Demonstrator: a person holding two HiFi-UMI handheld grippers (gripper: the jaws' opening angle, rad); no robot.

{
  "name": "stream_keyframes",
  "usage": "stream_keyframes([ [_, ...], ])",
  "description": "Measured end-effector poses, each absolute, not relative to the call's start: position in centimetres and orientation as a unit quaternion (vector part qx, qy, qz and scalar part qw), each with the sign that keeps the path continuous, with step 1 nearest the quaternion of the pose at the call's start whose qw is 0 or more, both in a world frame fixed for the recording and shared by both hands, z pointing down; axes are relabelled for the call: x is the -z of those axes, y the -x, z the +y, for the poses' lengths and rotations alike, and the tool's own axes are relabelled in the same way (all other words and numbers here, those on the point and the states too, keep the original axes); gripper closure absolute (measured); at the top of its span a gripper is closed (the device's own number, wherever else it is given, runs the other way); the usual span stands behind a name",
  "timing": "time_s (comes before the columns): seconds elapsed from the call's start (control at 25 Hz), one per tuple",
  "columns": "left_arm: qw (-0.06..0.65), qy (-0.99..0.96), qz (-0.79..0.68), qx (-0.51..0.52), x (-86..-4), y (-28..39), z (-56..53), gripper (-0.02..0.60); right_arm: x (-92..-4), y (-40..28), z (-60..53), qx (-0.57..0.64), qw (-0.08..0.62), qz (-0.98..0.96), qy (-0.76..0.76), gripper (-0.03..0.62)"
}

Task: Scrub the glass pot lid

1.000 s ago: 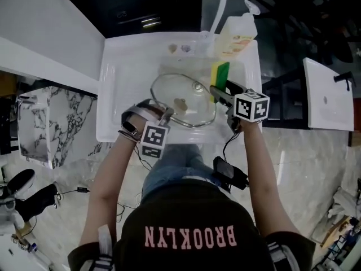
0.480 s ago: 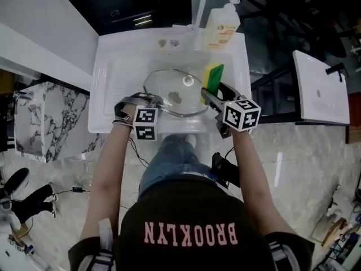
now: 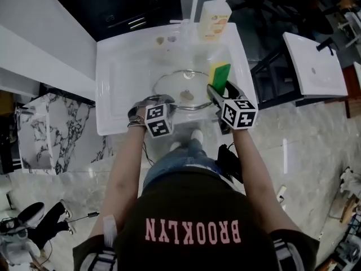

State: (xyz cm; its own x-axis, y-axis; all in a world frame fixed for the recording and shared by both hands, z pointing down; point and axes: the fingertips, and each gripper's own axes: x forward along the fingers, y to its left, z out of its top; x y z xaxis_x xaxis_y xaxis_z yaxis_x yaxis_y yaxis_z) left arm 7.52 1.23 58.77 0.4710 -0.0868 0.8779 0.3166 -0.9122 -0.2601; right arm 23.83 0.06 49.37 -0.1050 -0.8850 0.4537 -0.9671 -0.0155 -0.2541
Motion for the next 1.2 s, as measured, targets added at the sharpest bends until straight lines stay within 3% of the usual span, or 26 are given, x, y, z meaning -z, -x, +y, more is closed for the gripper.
stream_keyframes([
  [0.44,0.152,0.889,-0.016,0.431,-57.8,-7.8,1.5,0.491,-50.4,-21.4,7.7,-0.259,0.077,-0.626,-0.731,0.299],
  [1.2,0.112,0.905,0.003,0.41,-57.4,-7.8,1.8,0.476,-49.6,-24.0,12.8,-0.23,0.122,-0.582,-0.771,0.299],
])
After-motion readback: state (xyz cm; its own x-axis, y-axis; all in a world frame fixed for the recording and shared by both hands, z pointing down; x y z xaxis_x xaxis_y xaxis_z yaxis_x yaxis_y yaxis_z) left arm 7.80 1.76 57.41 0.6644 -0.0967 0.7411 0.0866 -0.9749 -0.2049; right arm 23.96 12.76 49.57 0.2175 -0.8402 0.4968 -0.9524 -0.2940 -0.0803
